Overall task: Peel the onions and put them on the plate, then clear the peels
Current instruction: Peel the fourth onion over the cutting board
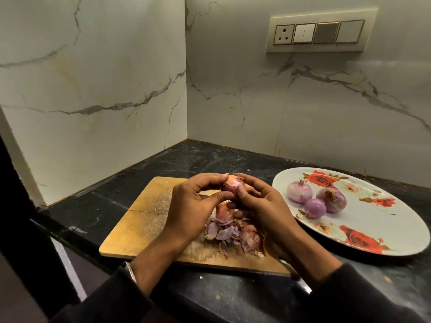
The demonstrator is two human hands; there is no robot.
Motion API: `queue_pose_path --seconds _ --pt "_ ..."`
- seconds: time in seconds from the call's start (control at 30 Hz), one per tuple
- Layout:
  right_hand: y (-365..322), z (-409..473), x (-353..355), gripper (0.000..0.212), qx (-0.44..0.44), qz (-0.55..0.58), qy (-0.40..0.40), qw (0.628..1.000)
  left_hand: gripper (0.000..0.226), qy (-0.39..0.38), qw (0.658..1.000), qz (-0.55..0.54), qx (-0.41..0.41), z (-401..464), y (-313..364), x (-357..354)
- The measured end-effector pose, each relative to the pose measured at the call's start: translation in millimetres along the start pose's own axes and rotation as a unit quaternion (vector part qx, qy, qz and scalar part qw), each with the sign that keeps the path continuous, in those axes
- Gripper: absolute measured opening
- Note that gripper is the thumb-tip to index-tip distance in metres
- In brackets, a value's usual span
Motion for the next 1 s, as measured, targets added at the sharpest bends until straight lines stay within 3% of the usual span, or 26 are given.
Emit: queue_pose_path --seconds 0.17,0.33,0.47,0.73,1.0 --pt "-4.3 -2.1 -2.0 0.035 0.018 -0.004 -0.008 1.0 0.026 0.01 1.0 -0.021 0.017 -0.8 -4.4 3.0" --pt "-4.9 -2.4 0.2 0.038 0.013 -0.015 -0.013 1.0 0.03 -0.002 0.997 -0.061 0.054 -0.8 -8.0 -0.8" --pt "-3.3 -1.9 0.5 0.042 -0.005 -0.03 -0.026 0.999 0.026 -0.007 0.998 0.0 0.055 1.8 -13.8 0.2" --pt "-1.7 -0.7 -1.3 0.039 -0.026 0.009 -0.027 0.999 0.013 -0.011 1.0 0.016 -0.004 0.9 0.2 -2.4" --pt "-2.4 -0.8 -4.1 0.041 -0.049 0.082 -0.033 0.995 0.016 -0.012 0.998 -0.037 0.045 1.8 -10.0 -0.8"
Point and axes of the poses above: each hand's wrist, its own z-axis towards the middle knuckle, its own x-axis out of the back of the hand, y = z × x, the point moved 10 cm from there along z, towards the middle knuckle, and after that the axes turned 1 degree about -y, right-handed, at the moved point
